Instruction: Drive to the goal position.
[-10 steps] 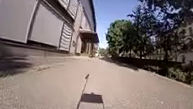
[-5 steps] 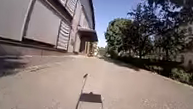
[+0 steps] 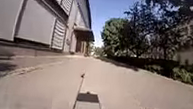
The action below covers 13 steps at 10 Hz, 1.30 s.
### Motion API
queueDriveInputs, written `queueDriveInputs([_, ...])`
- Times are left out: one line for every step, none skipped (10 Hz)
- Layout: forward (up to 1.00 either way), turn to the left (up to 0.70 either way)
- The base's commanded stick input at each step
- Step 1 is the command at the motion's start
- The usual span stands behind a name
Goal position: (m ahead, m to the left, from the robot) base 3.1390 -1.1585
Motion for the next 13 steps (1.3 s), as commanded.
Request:
queueDriveInputs([0.70,-0.36])
queueDriveInputs([0.70,-0.36])
queueDriveInputs([0.70,-0.36])
queueDriveInputs([0.70,-0.27])
queueDriveInputs([0.70,-0.08])
queueDriveInputs([0.70,-0.01])
queueDriveInputs([0.70,-0.01])
queueDriveInputs([0.70,-0.01])
queueDriveInputs([0.70,-0.01])
queueDriveInputs([0.70,-0.01])
queueDriveInputs([0.70,-0.01])
queueDriveInputs([0.70,-0.01])
queueDriveInputs([0.70,-0.01])
